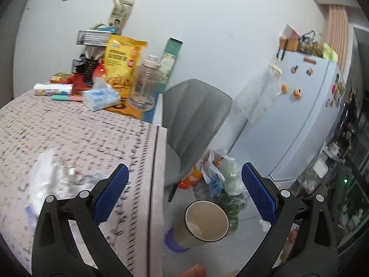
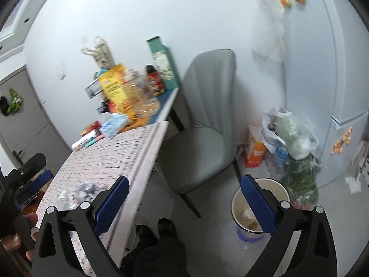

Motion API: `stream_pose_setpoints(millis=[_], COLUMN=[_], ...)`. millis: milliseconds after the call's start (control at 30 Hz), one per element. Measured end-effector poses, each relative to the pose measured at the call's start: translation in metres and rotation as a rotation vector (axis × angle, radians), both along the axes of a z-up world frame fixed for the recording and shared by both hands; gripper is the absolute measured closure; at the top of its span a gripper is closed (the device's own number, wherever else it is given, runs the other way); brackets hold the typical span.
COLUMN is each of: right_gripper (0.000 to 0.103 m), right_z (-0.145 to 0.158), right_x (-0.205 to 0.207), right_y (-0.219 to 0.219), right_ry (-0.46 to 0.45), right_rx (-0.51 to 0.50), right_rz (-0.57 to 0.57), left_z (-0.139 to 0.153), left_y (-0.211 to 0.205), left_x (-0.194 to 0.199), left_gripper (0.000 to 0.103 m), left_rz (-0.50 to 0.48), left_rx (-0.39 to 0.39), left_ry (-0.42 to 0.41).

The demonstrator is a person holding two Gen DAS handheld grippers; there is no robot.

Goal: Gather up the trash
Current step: 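Move both tools back from the bin to the table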

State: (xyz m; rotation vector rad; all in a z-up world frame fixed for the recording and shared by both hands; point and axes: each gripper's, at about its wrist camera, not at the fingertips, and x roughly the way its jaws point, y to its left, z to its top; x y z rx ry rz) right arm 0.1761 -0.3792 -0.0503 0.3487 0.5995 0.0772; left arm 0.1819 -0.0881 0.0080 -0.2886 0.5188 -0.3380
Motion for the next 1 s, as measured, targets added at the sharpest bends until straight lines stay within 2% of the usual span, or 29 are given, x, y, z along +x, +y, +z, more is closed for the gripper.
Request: stream_pose_setpoints(millis=[100, 300, 533, 700, 867, 1000], right_gripper=[0.008, 0.008, 0.008, 0.008, 0.008, 0.008], right_z=[0.010, 0.023, 0.024, 0.022, 0.024, 0.023], right_x=[-0.004, -0.014, -0.026, -0.030, -0.034, -0.033], right_y=[0.020, 0.053, 0.076, 0.081, 0.086, 0.091], right_ry=[-0.008, -0.030, -0.046, -0.032, -0.038, -0.033], right_rx=[-0.014, -0.044, -0.047, -0.053, -0.060, -0.083], right_rz=[0.037, 0.110, 0.159, 0.173, 0.186, 0.201], left_z=[0.003, 0.012, 0.004, -0.001, -0.002, -0.008], left_y=[0.018, 0.053, 0.089, 0.102, 0.112, 0.124], left_x=[-0.010, -0.039, -0.062, -0.077, -0.088, -0.089], left_gripper=[0.006, 0.006, 0.006, 0.006, 0.006, 0.006], left_rz=[0.007, 0.083, 0.159, 0.185, 0.214, 0.235], left_rx=[-0.011, -0.045, -0.113, -0.127, -0.110, -0.097], left_ry=[0.024, -0.019, 0.030, 0.019, -0.032, -0.021])
